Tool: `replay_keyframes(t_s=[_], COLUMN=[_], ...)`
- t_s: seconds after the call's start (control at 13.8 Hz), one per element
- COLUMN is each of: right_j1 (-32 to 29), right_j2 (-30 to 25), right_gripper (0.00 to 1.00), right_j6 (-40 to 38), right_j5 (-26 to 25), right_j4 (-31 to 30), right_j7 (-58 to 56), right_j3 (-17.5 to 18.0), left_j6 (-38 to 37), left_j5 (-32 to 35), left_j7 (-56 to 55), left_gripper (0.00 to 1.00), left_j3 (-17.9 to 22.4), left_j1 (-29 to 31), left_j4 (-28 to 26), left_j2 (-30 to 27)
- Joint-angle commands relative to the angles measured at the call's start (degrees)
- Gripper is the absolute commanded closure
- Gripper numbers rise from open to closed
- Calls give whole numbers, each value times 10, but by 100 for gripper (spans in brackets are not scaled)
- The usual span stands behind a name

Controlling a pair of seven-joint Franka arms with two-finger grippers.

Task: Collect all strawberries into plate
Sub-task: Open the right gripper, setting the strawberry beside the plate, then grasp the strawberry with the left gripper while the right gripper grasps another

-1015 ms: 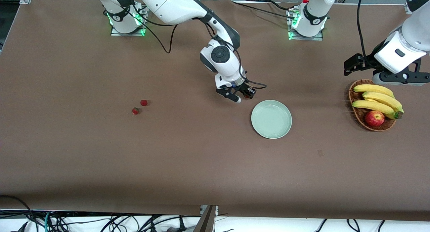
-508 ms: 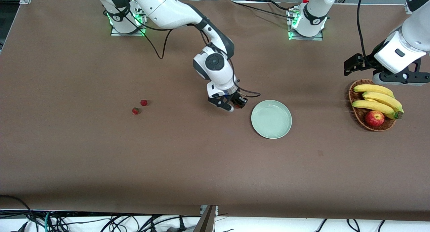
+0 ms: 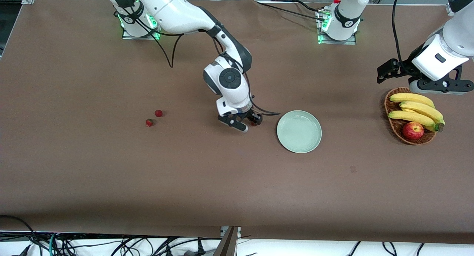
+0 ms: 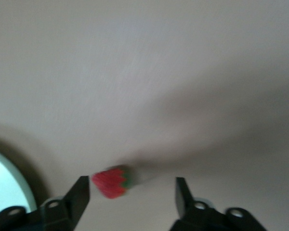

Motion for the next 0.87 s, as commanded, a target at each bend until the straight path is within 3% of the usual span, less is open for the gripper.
replay_keyframes(t_s=[0.0,0.15,0.22,0.36,0.58,0.8], right_j1=[-49,-72,-72,-72,-73,-73], right_j2=[-61,-99,-125,-189,-239,-252], right_gripper=[1,1,1,1,1,1], right_j6=[-110,-191,-201,-152,-32,9], right_j5=[-2,-2,-2,-3,4,65], right_j4=[-12,-37,-74,-198,-365,-444], right_j7=[-101,-204,-243,-339,-470,-485], right_j3=[-2,-29,-57,-103,-167,-176], left_j6=[-14,-14,-18,-7,98,249], left_j5=[-12,-13,-13,-43,-84,-85], left_j7=[12,11,10,11,11,1], left_gripper=[0,0,0,0,0,0], left_j3=[0,0,-4,-13,-17,-17], left_j1=[3,-3,-12,-28,-72,-156], left_j4=[17,14,17,18,45,48], left_j2=[10,20,56,103,190,264])
